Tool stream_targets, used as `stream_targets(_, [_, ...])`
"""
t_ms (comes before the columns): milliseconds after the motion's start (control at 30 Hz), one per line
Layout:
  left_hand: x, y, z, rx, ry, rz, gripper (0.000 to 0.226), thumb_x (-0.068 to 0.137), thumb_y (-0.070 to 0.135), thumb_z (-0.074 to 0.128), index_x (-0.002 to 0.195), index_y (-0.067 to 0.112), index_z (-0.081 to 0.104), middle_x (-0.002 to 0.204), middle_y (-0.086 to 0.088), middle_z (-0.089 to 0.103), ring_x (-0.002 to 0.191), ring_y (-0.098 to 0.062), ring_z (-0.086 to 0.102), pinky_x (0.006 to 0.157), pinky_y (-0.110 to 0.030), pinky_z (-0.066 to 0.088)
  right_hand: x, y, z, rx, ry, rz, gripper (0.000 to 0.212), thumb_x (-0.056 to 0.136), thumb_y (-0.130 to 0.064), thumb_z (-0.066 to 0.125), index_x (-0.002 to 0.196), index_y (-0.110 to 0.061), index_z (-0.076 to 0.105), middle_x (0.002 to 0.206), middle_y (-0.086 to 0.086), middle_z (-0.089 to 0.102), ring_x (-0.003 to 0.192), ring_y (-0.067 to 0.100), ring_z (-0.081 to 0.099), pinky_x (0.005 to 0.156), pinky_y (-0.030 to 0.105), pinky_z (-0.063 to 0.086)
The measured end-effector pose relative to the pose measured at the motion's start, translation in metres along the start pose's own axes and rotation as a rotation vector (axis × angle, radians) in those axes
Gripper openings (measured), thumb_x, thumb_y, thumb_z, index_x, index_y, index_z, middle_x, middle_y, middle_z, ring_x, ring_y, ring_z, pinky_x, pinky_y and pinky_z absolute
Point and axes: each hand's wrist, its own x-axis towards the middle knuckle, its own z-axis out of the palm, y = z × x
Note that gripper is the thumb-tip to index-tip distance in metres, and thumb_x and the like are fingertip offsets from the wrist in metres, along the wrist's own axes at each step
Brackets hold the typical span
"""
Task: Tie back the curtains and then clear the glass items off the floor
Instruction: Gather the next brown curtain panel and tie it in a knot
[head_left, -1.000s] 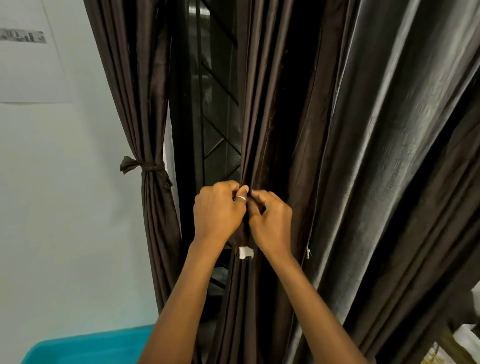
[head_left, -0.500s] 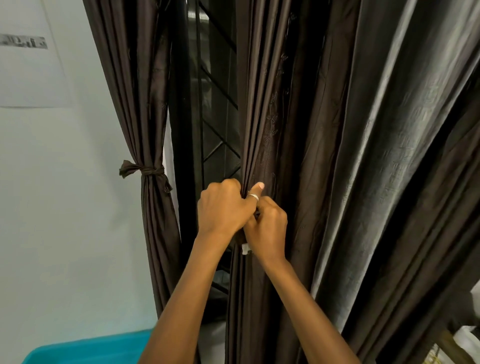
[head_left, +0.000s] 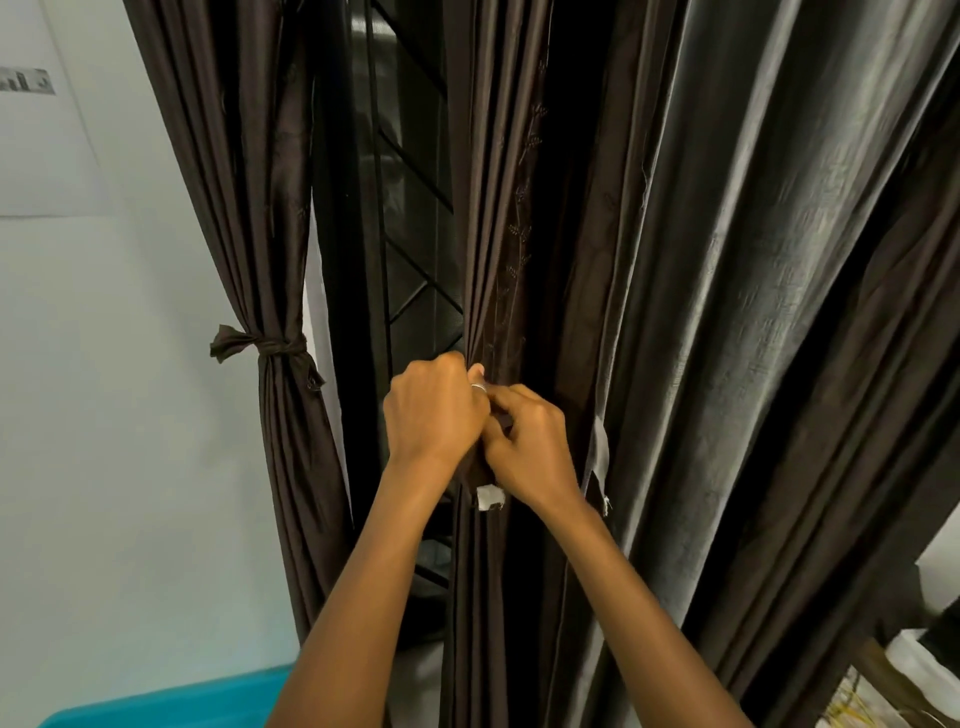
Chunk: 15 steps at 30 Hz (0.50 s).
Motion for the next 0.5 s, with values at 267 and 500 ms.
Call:
stream_targets(267, [0.007, -0.018, -0.003, -0.072, -0.018, -0.027, 0.044, 0.099, 0.039, 0.058, 0.063, 0.015, 0.049, 0.058, 0.001, 0.051, 0.062, -0.026, 0.059, 0.058, -0.032, 0.041, 0.011, 0.003, -0.041, -0.335, 0.615, 0.195, 0.057, 0.085, -0.033, 0.078, 0.128, -0.007, 0.052, 0.125, 0.011, 0.051, 0.112, 0.025, 0.054, 0.080, 0.029, 0.049])
stream_targets(500, [0.012, -0.029, -0.004, -0.089, -0.025, -0.030, 0.046, 0.098, 0.038, 0.059, 0.059, 0.016, 0.046, 0.056, 0.000, 0.049, 0.061, -0.027, 0.058, 0.057, -0.032, 0.040, 0.028, 0.045, -0.069, -0.260, 0.377, 0.412, 0.017, 0.094, -0.025, 0.070, 0.099, -0.008, 0.067, 0.083, 0.006, 0.069, 0.087, 0.030, 0.068, 0.075, 0.034, 0.052])
